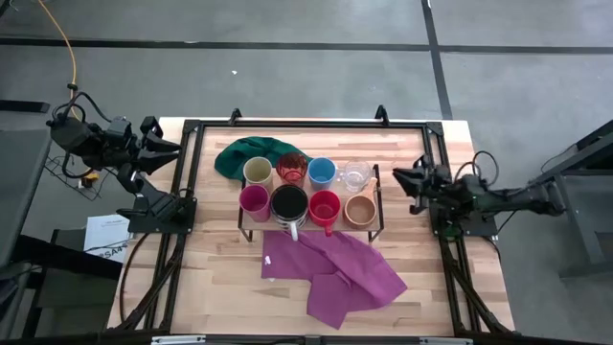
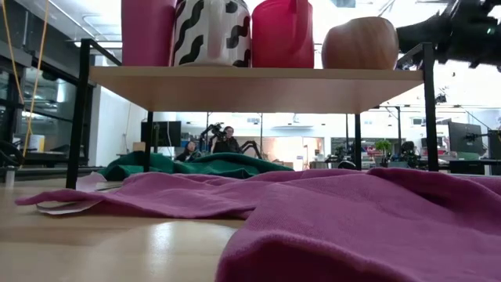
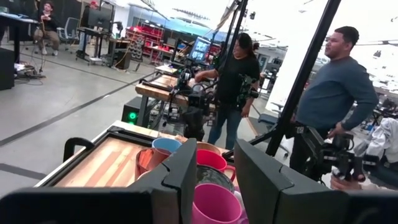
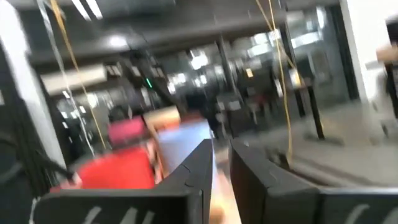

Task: Stack small to large cups/mugs on shelf
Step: Return to Home Position

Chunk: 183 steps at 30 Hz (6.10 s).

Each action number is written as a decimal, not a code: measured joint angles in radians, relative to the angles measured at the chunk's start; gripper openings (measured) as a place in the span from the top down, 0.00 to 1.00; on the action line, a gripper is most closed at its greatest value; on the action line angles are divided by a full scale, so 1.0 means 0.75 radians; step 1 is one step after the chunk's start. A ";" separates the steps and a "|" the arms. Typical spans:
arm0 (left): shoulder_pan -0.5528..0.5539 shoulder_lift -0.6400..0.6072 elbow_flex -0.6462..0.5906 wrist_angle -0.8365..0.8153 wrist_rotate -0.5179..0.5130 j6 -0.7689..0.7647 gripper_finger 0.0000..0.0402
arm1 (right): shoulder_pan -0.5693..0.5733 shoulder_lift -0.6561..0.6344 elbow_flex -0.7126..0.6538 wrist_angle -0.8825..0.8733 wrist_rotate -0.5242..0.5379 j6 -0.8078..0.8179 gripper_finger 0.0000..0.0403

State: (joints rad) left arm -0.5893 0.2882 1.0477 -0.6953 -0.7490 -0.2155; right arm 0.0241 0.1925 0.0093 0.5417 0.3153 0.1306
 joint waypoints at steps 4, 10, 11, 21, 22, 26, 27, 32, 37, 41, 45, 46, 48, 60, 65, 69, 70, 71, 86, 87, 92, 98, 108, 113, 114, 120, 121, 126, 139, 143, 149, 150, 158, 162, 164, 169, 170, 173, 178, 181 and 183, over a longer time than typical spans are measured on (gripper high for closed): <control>0.000 0.000 0.000 -0.020 -0.001 -0.004 0.76 | -0.054 0.000 0.000 -0.198 -0.036 0.079 0.89; 0.000 0.000 0.000 -0.028 -0.014 -0.002 0.76 | -0.122 0.000 -0.001 -0.330 -0.151 0.108 0.89; 0.000 0.000 0.000 -0.029 -0.015 -0.002 0.76 | -0.131 0.000 -0.001 -0.352 -0.172 0.113 0.89; 0.000 0.000 0.000 -0.033 -0.032 0.002 0.76 | -0.164 -0.001 -0.001 -0.577 -0.294 0.190 0.89; 0.000 0.000 0.000 -0.036 -0.032 0.001 0.76 | -0.164 -0.001 -0.001 -0.607 -0.298 0.200 0.89; 0.000 0.000 0.000 -0.036 -0.032 -0.007 0.76 | -0.163 0.006 -0.001 -0.691 -0.341 0.246 0.89; 0.000 0.000 0.000 -0.035 -0.032 -0.008 0.76 | -0.164 0.006 -0.001 -0.695 -0.356 0.249 0.89; 0.000 0.000 0.000 -0.023 -0.031 -0.009 0.76 | -0.165 0.031 -0.001 -0.699 -0.377 0.209 0.89; 0.000 0.000 0.000 -0.020 -0.023 -0.023 0.76 | -0.165 0.091 -0.001 -0.703 -0.401 0.213 0.89; 0.000 0.000 0.000 -0.016 0.011 -0.024 0.76 | -0.154 0.156 0.000 -0.709 -0.442 0.253 0.89; 0.000 0.000 0.000 -0.011 0.011 -0.025 0.76 | -0.143 0.226 0.001 -0.711 -0.445 0.279 0.89; 0.000 0.000 0.000 -0.011 0.012 -0.030 0.76 | -0.143 0.238 0.001 -0.711 -0.445 0.290 0.89; 0.000 0.000 0.000 -0.011 0.020 -0.034 0.76 | -0.143 0.247 0.001 -0.711 -0.445 0.338 0.89; 0.000 0.000 0.000 0.002 -0.011 0.009 0.76 | -0.143 0.247 0.001 -0.705 -0.446 0.349 0.89; 0.000 0.000 0.000 0.188 -0.014 0.245 0.76 | -0.143 0.247 0.001 -0.704 -0.446 0.350 0.89; 0.000 -0.003 0.001 0.409 0.123 0.553 0.76 | -0.143 0.247 0.001 -0.703 -0.446 0.350 0.89; 0.000 -0.003 0.001 0.445 0.165 0.616 0.76 | -0.143 0.247 0.001 -0.703 -0.446 0.350 0.89; 0.000 -0.004 0.001 0.473 0.201 0.670 0.76 | -0.143 0.247 0.001 -0.703 -0.446 0.350 0.89; 0.001 -0.211 0.096 0.537 0.837 1.077 0.76 | -0.143 0.248 0.001 -0.705 -0.446 0.349 0.89; 0.001 -0.222 0.095 0.520 0.875 1.081 0.76 | -0.143 0.248 0.001 -0.705 -0.446 0.350 0.89; 0.001 -0.256 0.092 0.503 1.184 1.084 0.76 | -0.143 0.248 0.001 -0.706 -0.446 0.349 0.89; 0.100 -0.327 0.016 0.403 1.294 1.010 0.76 | -0.143 0.248 0.001 -0.706 -0.446 0.350 0.89; 0.365 -0.374 -0.278 0.591 1.354 0.926 0.76 | -0.143 0.249 0.001 -0.705 -0.446 0.350 0.89; 0.421 -0.374 -0.513 0.913 1.400 0.823 0.76 | -0.143 0.249 0.001 -0.707 -0.446 0.350 0.89; 0.423 -0.373 -0.567 0.993 1.397 0.804 0.76 | -0.143 0.249 0.001 -0.707 -0.446 0.350 0.89; 0.428 -0.374 -0.863 1.349 1.254 0.764 0.76 | -0.143 0.249 0.001 -0.707 -0.446 0.350 0.89; 0.428 -0.375 -0.904 1.395 1.227 0.764 0.76 | -0.143 0.249 0.001 -0.707 -0.446 0.350 0.89; 0.428 -0.375 -1.100 1.644 1.161 0.750 0.76 | -0.143 0.249 0.001 -0.707 -0.446 0.350 0.89; 0.428 -0.374 -1.384 1.965 1.095 0.822 0.76 | -0.143 0.249 0.001 -0.707 -0.446 0.350 0.89; 0.428 -0.374 -1.385 1.854 1.134 0.835 0.76 | -0.143 0.249 0.001 -0.707 -0.446 0.350 0.89; 0.428 -0.374 -1.385 1.650 1.180 0.871 0.76 | -0.143 0.249 0.001 -0.708 -0.446 0.350 0.89; 0.427 -0.374 -1.385 1.612 1.200 0.873 0.76 | -0.143 0.249 0.001 -0.707 -0.446 0.350 0.89; 0.427 -0.374 -1.385 1.268 1.223 0.875 0.76 | -0.143 0.249 0.001 -0.707 -0.446 0.350 0.89; 0.427 -0.374 -1.385 1.149 1.222 0.874 0.76 | -0.143 0.249 0.001 -0.708 -0.446 0.350 0.89; 0.427 -0.374 -1.385 1.106 1.221 0.871 0.76 | -0.143 0.249 0.001 -0.708 -0.446 0.350 0.89; 0.427 -0.374 -1.385 0.981 1.184 0.857 0.76 | -0.143 0.249 0.001 -0.708 -0.446 0.350 0.89; 0.427 -0.374 -1.385 0.963 1.170 0.845 0.76 | -0.143 0.249 0.001 -0.707 -0.446 0.350 0.89; 0.425 -0.373 -1.385 0.969 1.162 0.841 0.76 | -0.143 0.249 0.001 -0.708 -0.446 0.350 0.89; 0.425 -0.373 -1.385 0.968 1.157 0.844 0.76 | -0.143 0.249 0.001 -0.708 -0.446 0.350 0.89; 0.427 -0.373 -1.385 0.967 1.145 0.817 0.76 | -0.143 0.249 0.001 -0.708 -0.446 0.350 0.89; 0.428 -0.373 -1.385 0.962 1.115 0.808 0.76 | -0.143 0.249 0.001 -0.708 -0.446 0.350 0.89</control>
State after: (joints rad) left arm -0.2684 0.0086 0.0090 0.0263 0.0870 0.3903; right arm -0.0831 0.3791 0.0101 0.0109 -0.0193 0.3927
